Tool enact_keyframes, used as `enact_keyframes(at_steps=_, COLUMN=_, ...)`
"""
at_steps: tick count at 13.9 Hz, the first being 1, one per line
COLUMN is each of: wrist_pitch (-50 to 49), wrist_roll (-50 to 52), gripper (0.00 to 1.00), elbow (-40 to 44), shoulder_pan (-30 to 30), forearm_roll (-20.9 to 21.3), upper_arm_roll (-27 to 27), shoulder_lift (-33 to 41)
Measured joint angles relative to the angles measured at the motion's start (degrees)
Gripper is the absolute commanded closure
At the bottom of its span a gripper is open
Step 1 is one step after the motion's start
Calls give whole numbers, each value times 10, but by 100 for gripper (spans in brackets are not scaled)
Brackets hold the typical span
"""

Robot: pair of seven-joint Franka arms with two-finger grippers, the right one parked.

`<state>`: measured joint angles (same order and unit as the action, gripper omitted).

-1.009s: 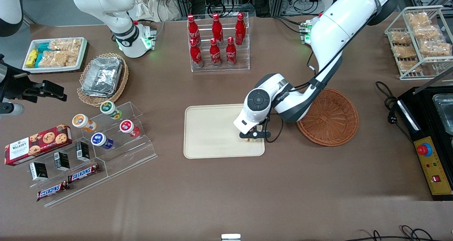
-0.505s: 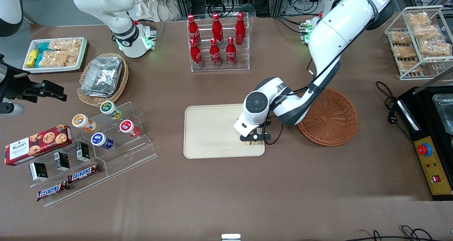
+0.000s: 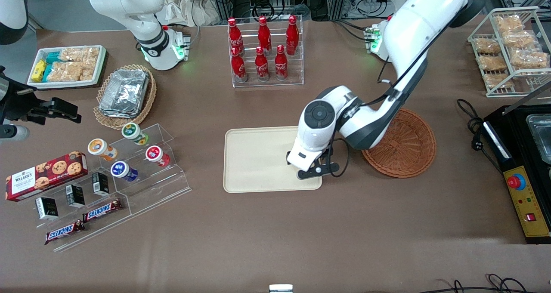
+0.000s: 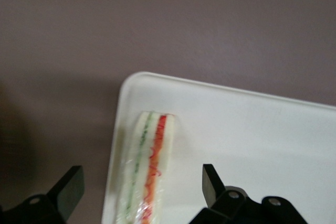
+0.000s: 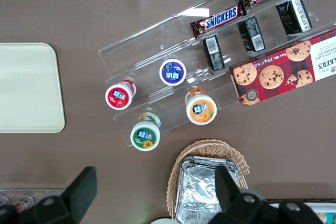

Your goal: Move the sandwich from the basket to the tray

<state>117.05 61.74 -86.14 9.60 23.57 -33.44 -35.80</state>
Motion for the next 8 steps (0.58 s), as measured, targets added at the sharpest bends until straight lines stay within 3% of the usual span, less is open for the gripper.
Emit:
enact_keyframes(at_steps=2, wrist_pitch=-61, wrist_roll=2, gripper=0, elbow=15, shoulder_pan=-20, forearm_roll=-13, upper_arm_roll=-1, shoulder_lift=55)
enact_keyframes(at_steps=4, wrist_pitch=-123, wrist_roll=-6, gripper=0, elbow=36, shoulder_pan=-51, forearm_roll=-54, upper_arm_roll=-1, shoulder_lift=111)
enact_keyframes(at_steps=8, wrist_pitch=-211, wrist_roll=-155, gripper=0, elbow=52, shoulder_pan=-123, forearm_roll=-130, upper_arm_roll=35, shoulder_lift=195)
